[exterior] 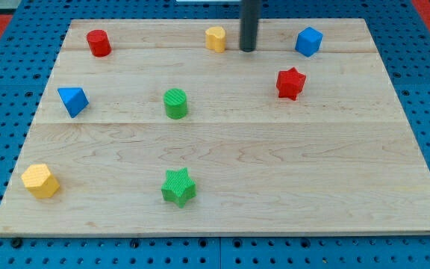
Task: Place the blue cube and the red star parallel to each other
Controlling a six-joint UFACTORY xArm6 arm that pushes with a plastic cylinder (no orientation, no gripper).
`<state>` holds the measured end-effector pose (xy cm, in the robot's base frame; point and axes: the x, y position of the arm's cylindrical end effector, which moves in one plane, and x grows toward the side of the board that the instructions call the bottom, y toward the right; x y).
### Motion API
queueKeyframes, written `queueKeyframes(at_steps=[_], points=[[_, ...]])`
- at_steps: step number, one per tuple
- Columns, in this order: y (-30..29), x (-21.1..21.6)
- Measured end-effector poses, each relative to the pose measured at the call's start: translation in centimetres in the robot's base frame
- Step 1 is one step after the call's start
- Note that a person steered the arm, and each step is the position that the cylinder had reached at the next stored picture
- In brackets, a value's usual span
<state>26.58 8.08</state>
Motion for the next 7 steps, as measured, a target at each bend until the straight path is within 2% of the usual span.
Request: queueKeyframes(at_steps=[1, 2, 3, 4, 5, 6, 7], points=[[6.0, -4.8], [11.0, -6.5], [12.1, 1.8], [11.8, 3.8], [17.2, -0.6], [11.5, -1.6], [1.0, 3.3]])
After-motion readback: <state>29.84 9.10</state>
